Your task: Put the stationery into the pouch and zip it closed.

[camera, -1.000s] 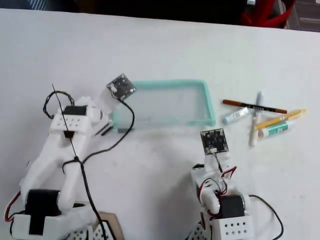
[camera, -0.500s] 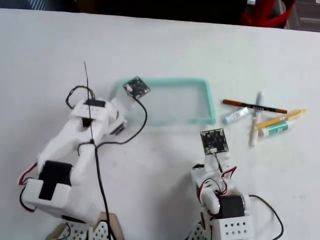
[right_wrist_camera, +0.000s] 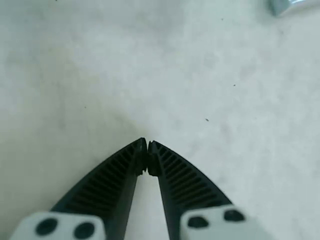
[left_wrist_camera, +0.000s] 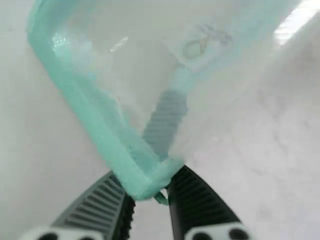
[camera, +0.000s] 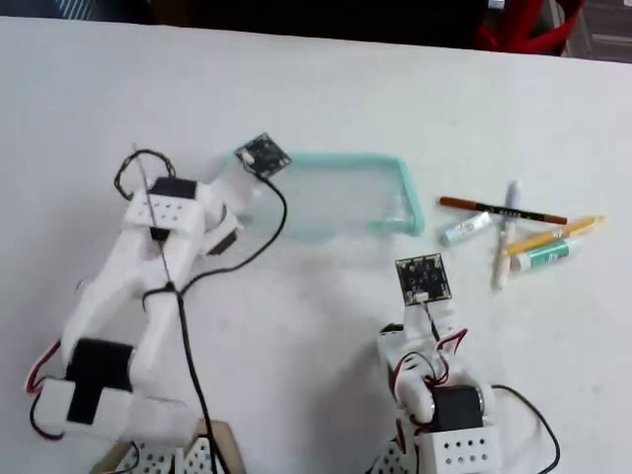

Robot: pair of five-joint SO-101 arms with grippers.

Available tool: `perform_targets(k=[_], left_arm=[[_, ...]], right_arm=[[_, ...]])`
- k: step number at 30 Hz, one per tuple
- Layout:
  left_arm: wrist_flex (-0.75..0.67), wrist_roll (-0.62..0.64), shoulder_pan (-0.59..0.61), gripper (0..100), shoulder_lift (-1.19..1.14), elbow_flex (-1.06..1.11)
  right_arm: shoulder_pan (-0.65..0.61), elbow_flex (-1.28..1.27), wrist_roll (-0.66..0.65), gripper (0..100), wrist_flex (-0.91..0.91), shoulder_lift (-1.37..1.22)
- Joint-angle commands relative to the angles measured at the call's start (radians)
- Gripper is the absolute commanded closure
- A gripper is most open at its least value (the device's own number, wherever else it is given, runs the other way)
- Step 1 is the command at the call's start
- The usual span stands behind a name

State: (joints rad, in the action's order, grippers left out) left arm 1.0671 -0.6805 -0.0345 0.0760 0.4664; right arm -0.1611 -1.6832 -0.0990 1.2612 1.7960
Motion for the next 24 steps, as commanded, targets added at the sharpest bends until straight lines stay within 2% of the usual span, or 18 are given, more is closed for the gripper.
perform_targets(k=[1, 4, 7, 14, 16, 19, 21, 24], left_arm=[[0.143, -0.054, -0.008, 97, 0.156, -0.107], [0.298, -0.180, -0.053, 96, 0.231, -0.143], [0.393, -0.264, -0.088, 96, 0.291, -0.176], [0.534, -0.247, -0.142, 96, 0.354, -0.397], [0.571, -0.206, -0.163, 96, 0.352, -0.465], [0.603, -0.169, -0.193, 96, 0.352, -0.534], [0.614, -0.167, -0.209, 96, 0.352, -0.554], [0.612, -0.160, -0.216, 96, 0.351, -0.552]], right_arm=[[0.002, -0.008, 0.002, 98.1, 0.008, 0.004], [0.002, -0.008, 0.002, 98.1, 0.008, 0.004], [0.002, -0.008, 0.002, 98.1, 0.008, 0.004], [-0.005, -0.008, 0.000, 98.1, 0.008, 0.004], [-0.005, -0.006, 0.000, 98.1, 0.004, 0.007], [0.005, -0.005, -0.005, 98.1, -0.111, 0.007], [0.012, 0.015, -0.094, 98.1, -0.176, 0.007], [0.038, 0.100, -0.407, 98.1, -0.203, 0.007]])
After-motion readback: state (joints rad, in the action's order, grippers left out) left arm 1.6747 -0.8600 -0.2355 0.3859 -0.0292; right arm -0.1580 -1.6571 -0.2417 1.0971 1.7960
